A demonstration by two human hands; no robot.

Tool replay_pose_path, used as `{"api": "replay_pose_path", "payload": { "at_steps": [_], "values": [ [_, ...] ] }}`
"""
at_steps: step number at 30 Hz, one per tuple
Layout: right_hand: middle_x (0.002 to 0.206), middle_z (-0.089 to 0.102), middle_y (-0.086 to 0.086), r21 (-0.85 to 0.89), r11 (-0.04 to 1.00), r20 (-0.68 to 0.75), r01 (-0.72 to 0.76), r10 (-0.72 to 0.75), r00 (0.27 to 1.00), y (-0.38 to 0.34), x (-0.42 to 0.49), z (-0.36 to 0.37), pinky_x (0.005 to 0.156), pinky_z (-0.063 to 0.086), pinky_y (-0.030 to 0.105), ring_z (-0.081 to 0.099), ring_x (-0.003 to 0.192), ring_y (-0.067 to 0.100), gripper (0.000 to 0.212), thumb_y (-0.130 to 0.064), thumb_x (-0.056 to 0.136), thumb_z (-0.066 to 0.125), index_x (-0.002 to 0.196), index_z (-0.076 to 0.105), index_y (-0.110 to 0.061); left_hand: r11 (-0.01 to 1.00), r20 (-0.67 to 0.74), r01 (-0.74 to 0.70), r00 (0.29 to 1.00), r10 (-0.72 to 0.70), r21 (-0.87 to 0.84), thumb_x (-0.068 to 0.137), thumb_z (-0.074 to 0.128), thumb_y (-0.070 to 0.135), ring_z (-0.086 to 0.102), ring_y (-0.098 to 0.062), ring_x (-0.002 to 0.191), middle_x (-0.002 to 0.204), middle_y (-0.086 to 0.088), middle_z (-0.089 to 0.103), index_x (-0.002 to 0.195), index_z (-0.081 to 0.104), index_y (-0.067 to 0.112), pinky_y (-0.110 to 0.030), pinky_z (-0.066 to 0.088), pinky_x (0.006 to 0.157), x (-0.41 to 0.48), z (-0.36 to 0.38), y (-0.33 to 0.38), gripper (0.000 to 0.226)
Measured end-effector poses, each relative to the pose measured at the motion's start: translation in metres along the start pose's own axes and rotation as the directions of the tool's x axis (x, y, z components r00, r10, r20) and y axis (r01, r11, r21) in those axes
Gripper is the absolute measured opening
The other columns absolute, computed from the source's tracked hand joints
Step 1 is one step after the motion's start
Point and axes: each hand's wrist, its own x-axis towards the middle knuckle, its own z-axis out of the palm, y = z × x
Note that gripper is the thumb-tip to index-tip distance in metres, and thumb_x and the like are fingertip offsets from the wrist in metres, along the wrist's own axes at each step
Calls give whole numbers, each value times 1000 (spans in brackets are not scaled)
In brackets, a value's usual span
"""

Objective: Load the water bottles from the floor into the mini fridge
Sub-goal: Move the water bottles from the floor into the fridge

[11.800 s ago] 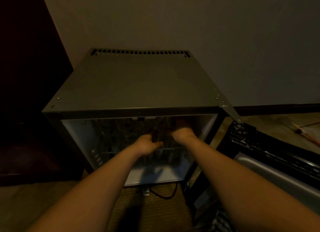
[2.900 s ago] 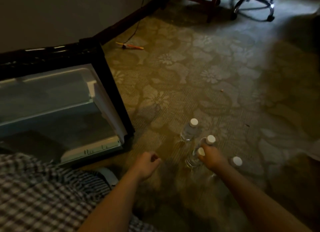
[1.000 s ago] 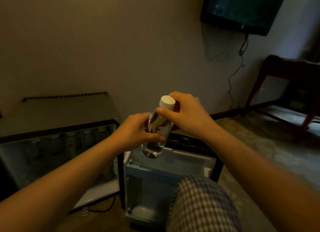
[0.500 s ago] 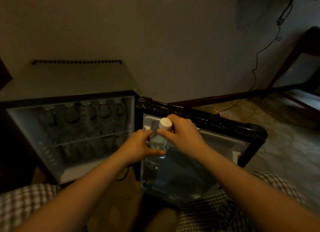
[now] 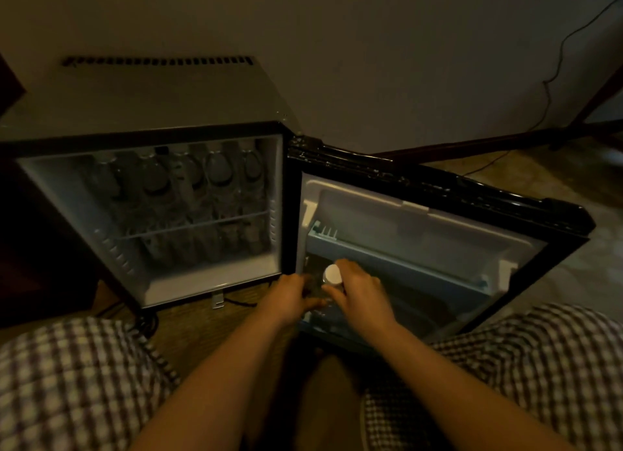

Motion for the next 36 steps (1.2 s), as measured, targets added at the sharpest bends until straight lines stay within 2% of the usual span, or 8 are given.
{"api": "replay_pose_path", "payload": {
  "at_steps": [4, 12, 15, 19, 23, 26, 29, 36],
  "values": [
    [129, 51, 10, -1, 999, 109, -33, 33, 994, 10, 6, 12, 87, 42, 37, 52, 114, 34, 40, -34, 92, 52, 126, 45, -15, 989, -17, 18, 1000, -20, -146, 88, 59, 26, 59, -20, 111, 119, -8, 64, 127, 53, 17, -16, 39, 81, -1, 20, -8, 40],
    [118, 61, 9, 213, 962, 78, -173, 160, 984, 11, 20, 33, 86, 42, 27, 56, 111, 24, 31, -30, 91, 56, 116, 55, -12, 957, -8, 154, 987, -161, -246, 94, 50, 20, 50, -21, 126, 139, -10, 50, 142, 33, 17, -27, 39, 101, 12, 35, -21, 51],
    [105, 64, 17, 292, 920, 101, -261, 242, 965, 13, 26, 31, 74, 36, 24, 60, 102, 28, 21, -28, 92, 55, 102, 58, -10, 942, -10, 148, 987, -158, -301, 95, 47, 16, 49, -22, 127, 140, -10, 48, 143, 32, 18, -27, 39, 101, 16, 38, -21, 50],
    [92, 62, 15, 340, 901, 106, -271, 249, 963, 18, 30, 34, 73, 35, 24, 59, 91, 24, 16, -26, 92, 55, 77, 53, -20, 923, 9, 144, 989, -151, -357, 95, 46, 14, 50, -23, 126, 138, -10, 50, 142, 34, 19, -29, 40, 100, 21, 40, -22, 49],
    [100, 65, 21, 332, 909, 110, -253, 229, 967, 23, 32, 38, 74, 40, 27, 61, 98, 31, 26, -25, 91, 57, 101, 60, -1, 912, 50, 161, 987, -154, -379, 94, 48, 13, 48, -23, 128, 139, -11, 49, 142, 34, 16, -24, 38, 102, 25, 46, -28, 50],
    [112, 65, 16, 306, 919, 163, -249, 207, 965, 25, 30, 45, 85, 47, 32, 60, 107, 29, 30, -25, 90, 58, 113, 60, -5, 904, 110, 195, 980, -165, -381, 94, 47, 15, 45, -24, 130, 141, -11, 47, 141, 34, 18, -35, 38, 108, 24, 50, -32, 49],
    [123, 61, 14, 323, 908, 198, -268, 212, 957, 24, 31, 50, 96, 45, 32, 57, 116, 26, 38, -21, 90, 59, 125, 56, -9, 894, 154, 237, 969, -192, -381, 95, 47, 17, 43, -26, 131, 143, -10, 44, 143, 31, 19, -36, 35, 110, 25, 54, -36, 51],
    [123, 60, 17, 236, 930, 257, -282, 220, 941, 24, 39, 55, 92, 43, 29, 56, 115, 29, 35, -19, 91, 57, 123, 55, -6, 898, 164, 271, 960, -226, -346, 93, 48, 16, 50, -28, 124, 136, -14, 51, 139, 37, 15, -42, 39, 107, 27, 52, -38, 47]
  ]
}}
